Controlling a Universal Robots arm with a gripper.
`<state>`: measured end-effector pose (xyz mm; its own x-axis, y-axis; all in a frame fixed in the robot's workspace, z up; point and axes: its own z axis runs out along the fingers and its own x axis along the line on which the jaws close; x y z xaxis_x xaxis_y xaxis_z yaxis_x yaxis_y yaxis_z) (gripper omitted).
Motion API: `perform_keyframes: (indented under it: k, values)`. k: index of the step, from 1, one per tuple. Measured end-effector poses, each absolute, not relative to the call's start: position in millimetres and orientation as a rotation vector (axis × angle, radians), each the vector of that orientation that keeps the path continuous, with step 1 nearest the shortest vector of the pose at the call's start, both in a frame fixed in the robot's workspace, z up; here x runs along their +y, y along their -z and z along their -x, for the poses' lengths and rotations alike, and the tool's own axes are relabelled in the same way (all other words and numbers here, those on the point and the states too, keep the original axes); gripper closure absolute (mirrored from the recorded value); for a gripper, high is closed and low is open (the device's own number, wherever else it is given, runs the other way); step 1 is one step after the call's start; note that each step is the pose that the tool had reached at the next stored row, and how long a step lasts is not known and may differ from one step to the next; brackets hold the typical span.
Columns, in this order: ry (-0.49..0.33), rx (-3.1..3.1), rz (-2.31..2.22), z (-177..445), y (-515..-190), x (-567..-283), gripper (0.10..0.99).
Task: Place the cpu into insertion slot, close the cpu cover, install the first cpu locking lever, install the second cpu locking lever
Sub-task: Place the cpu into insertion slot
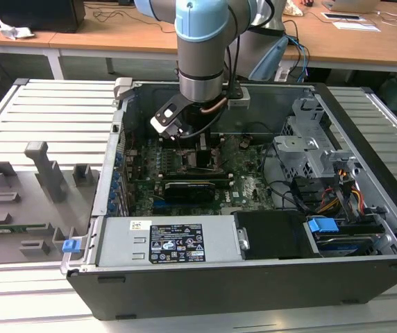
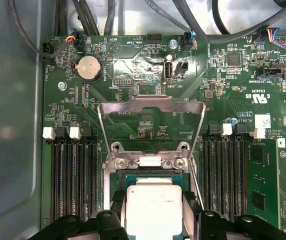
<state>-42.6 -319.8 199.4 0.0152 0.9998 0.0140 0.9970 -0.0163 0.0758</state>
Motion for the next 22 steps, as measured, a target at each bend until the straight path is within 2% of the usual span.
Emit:
perform_keyframes:
  k: [3,4,6,7,22]
  values:
    - [-0.099,2.172,-2.206,42.5,-199.2,-319.7,0.549]
    - [-0.1,2.172,-2.207,42.5,-199.0,-319.7,0.478]
    - [-0.099,2.172,-2.206,42.5,-199.1,-319.7,0.478]
    - [-0.098,2.172,-2.206,42.6,-199.2,-319.8,0.416]
    - [-0.099,2.174,-2.204,39.9,-198.7,-315.1,0.416]
